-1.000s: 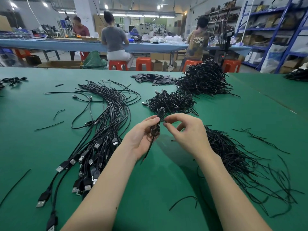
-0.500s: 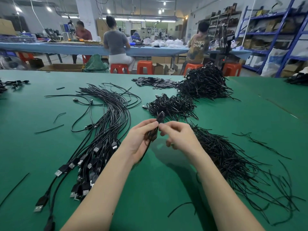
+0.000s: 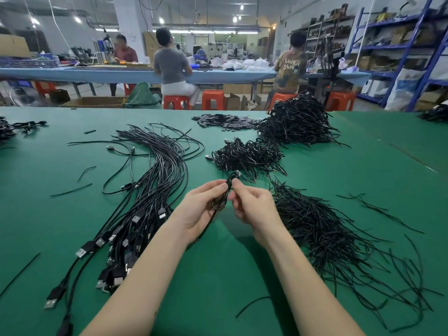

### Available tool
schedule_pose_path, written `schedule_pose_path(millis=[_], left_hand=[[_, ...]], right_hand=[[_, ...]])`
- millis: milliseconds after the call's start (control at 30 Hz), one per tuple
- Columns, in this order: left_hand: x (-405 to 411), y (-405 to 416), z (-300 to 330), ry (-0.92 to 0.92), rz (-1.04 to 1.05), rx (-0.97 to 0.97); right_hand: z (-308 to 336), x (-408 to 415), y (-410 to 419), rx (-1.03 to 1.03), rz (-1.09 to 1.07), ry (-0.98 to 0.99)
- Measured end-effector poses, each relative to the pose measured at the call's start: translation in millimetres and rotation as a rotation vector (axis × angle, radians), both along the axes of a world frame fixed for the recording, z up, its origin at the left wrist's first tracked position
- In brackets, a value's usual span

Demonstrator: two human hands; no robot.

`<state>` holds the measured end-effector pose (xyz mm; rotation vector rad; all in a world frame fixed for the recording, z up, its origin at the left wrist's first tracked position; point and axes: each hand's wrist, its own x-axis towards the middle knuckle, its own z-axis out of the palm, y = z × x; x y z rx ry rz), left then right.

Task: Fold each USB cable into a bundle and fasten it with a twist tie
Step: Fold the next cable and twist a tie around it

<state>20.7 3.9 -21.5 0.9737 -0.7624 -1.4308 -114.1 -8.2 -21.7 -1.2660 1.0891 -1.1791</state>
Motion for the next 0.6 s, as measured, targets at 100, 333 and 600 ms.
schedule_pose_path(millis=[100,333,600], left_hand=[[-12,-2,-3,-0.056,0.128,-0.095],[-17,-34,-9,-0.143,0.462,0.001],[-4,-118,-4,-0.457,0.603,0.082]], right_hand=[[9,10,1,0.559,0.110,-0.673],[-3,7,-4,0.336,-0.138,-0.329],[-9,-22,-20,0.253,-0.515,-0.164]])
